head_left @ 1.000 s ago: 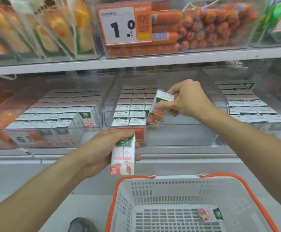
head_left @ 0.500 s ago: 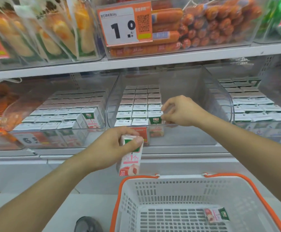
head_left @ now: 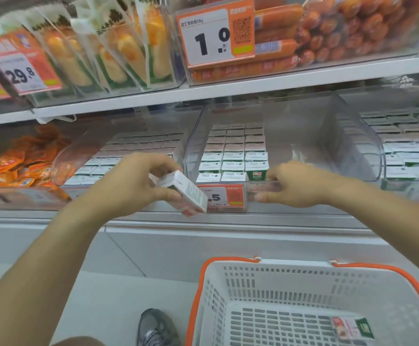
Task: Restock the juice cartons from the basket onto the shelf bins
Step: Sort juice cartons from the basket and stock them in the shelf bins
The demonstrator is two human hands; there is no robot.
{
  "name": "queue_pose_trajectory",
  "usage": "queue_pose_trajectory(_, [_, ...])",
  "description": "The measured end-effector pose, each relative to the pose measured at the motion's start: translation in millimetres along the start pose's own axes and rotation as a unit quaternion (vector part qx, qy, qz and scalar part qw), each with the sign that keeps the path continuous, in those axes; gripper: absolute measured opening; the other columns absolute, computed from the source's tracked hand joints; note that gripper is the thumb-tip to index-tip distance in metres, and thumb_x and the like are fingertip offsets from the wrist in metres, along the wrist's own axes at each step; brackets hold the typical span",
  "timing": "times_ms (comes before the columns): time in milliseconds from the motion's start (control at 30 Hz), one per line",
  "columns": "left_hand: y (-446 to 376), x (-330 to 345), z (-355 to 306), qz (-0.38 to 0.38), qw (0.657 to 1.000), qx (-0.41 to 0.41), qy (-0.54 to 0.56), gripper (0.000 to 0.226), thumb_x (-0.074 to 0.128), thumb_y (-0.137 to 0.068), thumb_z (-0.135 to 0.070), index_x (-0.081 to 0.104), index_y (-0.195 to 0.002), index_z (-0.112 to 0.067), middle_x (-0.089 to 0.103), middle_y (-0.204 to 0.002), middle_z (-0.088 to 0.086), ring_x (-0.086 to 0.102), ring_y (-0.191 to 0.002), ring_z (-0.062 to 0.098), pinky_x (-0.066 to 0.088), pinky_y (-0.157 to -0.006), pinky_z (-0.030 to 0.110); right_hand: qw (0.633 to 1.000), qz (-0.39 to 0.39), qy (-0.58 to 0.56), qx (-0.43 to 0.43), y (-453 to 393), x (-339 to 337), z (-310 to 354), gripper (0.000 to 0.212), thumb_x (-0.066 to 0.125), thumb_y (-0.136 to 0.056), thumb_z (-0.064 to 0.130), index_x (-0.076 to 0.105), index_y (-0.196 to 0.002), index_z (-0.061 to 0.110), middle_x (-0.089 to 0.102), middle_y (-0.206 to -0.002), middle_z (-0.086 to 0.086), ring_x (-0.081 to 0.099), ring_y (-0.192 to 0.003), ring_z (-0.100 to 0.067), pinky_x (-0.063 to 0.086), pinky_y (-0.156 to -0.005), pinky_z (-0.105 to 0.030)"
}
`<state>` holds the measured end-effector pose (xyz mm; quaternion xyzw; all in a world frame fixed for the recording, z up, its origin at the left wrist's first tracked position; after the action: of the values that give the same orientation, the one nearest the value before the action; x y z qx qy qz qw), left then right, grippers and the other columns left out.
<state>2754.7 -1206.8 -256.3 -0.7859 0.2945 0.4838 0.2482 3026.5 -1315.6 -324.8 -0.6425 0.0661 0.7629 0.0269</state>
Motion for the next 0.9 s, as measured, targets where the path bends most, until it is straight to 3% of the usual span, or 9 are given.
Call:
queue_pose_trajectory(67, [0, -16, 9, -0.096, 0.995, 0.001, 0.018, 0.033, 0.086, -0.072, -0.019, 0.070, -0.099, -0.029, 0.070, -0.094, -0.014, 0.064, -0.084, 0.000, 0.052, -0.073, 0.018, 1.000, -0.006, 0.000, -0.001, 0, 0, 0, 0.049, 0.057, -0.087, 0.064, 0.051, -0.076, 0.017, 0.054, -0.072, 0.001, 0.045, -0.064, -0.008, 0.036, -0.057, -0.033])
queue_pose_trajectory(133, [-5, -22, 21, -0.194, 0.981, 0.001, 0.014, 0.038, 0.083, -0.076, -0.016, 0.069, -0.110, -0.024, 0.069, -0.101, -0.008, 0.064, -0.088, 0.006, 0.049, -0.080, 0.020, 1.000, -0.006, 0.007, -0.002, -3, 4, -3, 0.045, 0.058, -0.086, 0.063, 0.055, -0.081, 0.018, 0.057, -0.078, 0.002, 0.048, -0.067, -0.011, 0.043, -0.062, -0.034])
queue_pose_trajectory(233, [-21, -11, 41, -0.256, 0.967, 0.004, -0.005, 0.042, 0.081, -0.078, -0.011, 0.068, -0.118, -0.015, 0.066, -0.112, 0.001, 0.061, -0.098, 0.019, 0.043, -0.090, 0.026, 1.000, -0.015, 0.007, -0.002, -5, 9, -7, 0.046, 0.057, -0.082, 0.068, 0.059, -0.090, 0.022, 0.063, -0.087, 0.003, 0.057, -0.077, -0.018, 0.053, -0.073, -0.039])
queue_pose_trajectory(467, [-53, 23, 77, -0.188, 0.978, -0.079, -0.044, 0.046, 0.077, -0.080, -0.004, 0.066, -0.125, -0.009, 0.063, -0.122, 0.014, 0.057, -0.114, 0.032, 0.038, -0.092, 0.028, 0.999, -0.034, -0.010, -0.013, -6, 12, -12, 0.058, 0.042, -0.066, 0.081, 0.057, -0.081, 0.026, 0.065, -0.083, 0.009, 0.060, -0.077, -0.015, 0.054, -0.071, -0.041])
queue_pose_trajectory(633, [-68, 32, 85, -0.143, 0.983, -0.097, -0.054, 0.049, 0.080, -0.077, -0.005, 0.068, -0.124, -0.013, 0.068, -0.124, 0.011, 0.060, -0.119, 0.028, 0.042, -0.096, 0.029, 0.999, -0.040, -0.005, -0.018, -7, 12, -13, 0.037, 0.057, -0.080, 0.067, 0.057, -0.078, 0.030, 0.066, -0.079, 0.014, 0.060, -0.074, -0.007, 0.053, -0.072, -0.038])
queue_pose_trajectory(767, [-77, 31, 91, -0.108, 0.984, -0.113, -0.083, 0.049, 0.090, -0.067, -0.021, 0.074, -0.112, -0.020, 0.069, -0.123, 0.006, 0.061, -0.117, 0.026, 0.048, -0.098, 0.033, 0.999, -0.036, -0.017, -0.005, -8, 12, -14, 0.035, 0.061, -0.080, 0.066, 0.059, -0.078, 0.032, 0.065, -0.077, 0.015, 0.058, -0.073, -0.003, 0.053, -0.071, -0.036])
queue_pose_trajectory(900, [-75, 29, 96, -0.106, 0.986, -0.105, -0.080, 0.046, 0.089, -0.070, -0.028, 0.074, -0.112, -0.017, 0.069, -0.122, 0.002, 0.061, -0.116, 0.022, 0.046, -0.099, 0.033, 0.999, -0.032, -0.018, 0.000, -4, 7, -8, 0.033, 0.063, -0.082, 0.063, 0.058, -0.077, 0.031, 0.062, -0.076, 0.017, 0.055, -0.074, -0.002, 0.050, -0.070, -0.032])
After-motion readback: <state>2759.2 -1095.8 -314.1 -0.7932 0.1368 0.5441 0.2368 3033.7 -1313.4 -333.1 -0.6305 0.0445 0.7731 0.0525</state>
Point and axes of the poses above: each hand's wrist, its own y-axis away from the middle knuckle, its own x-axis out of the palm, z = x × y, the point moved 2 cm from there along -y, towards the middle knuckle
